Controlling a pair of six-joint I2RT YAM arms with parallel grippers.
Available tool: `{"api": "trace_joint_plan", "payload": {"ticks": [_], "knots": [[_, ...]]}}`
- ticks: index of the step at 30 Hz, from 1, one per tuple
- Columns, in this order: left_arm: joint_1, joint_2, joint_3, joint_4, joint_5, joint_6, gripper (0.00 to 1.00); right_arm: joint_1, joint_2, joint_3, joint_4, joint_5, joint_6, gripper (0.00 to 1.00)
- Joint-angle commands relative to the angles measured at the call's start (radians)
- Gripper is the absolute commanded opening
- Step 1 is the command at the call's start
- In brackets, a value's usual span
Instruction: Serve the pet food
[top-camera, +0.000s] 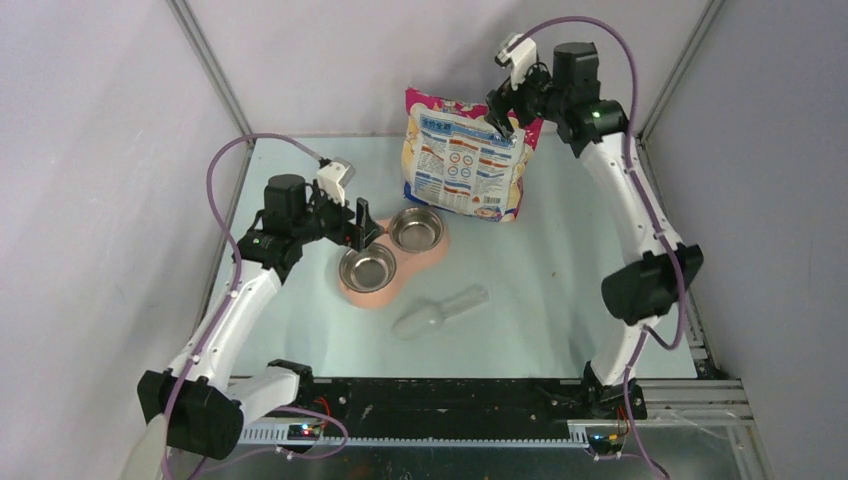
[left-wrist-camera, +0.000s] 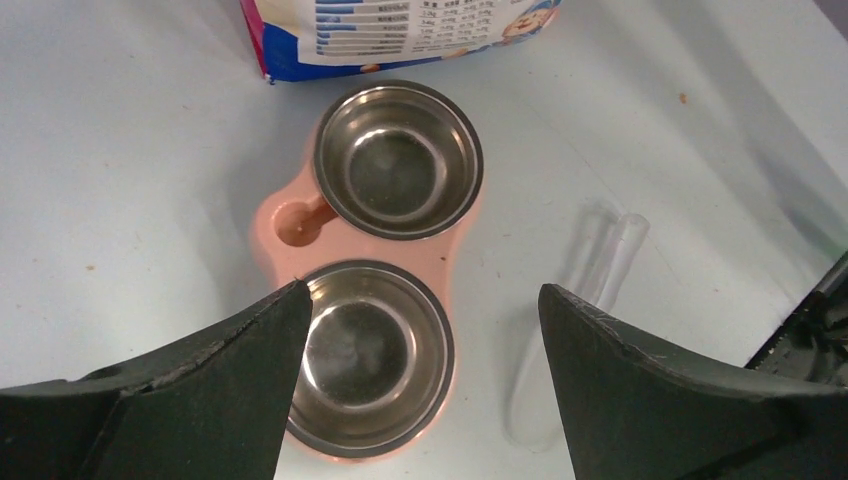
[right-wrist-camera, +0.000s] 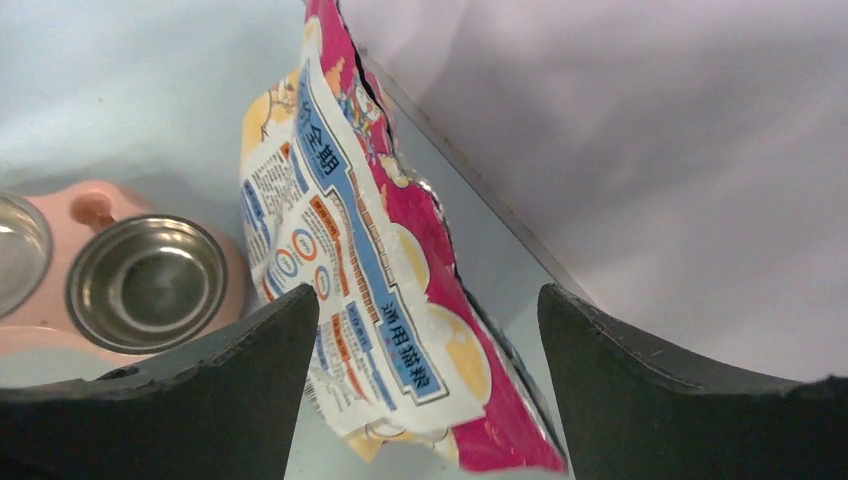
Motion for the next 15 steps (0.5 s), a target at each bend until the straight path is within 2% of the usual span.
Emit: {"api": "trace_joint_plan", "payload": {"ticks": [1,7,11,14,15], "knots": [[-0.005,-0.049,-0.025,0.061,0.055,-0.035,0.91,-0.021,0.117,0.114,-0.048,-0.077,-0.075,0.83],[-0.005,-0.068,-0.033,0.029,0.049,-0.024,0.91,-0.049,0.291,0.347,-0.239,-0.178,-0.072,0.75],[-0.005,-0.071,-0.031,0.026,0.037,-0.014,0.91,-0.051,0.296,0.316,-0.281,-0.185,-0.086,0.56],[-0.006,-0.070,-0.024,0.028,0.035,-0.013,0.91,-0.053,0.273,0.290,-0.304,-0.184,-0.091,0.46],[-0.005,-0.068,-0.021,0.027,0.035,-0.010,0.91,-0.052,0.266,0.288,-0.327,-0.178,-0.104,0.38]]}}
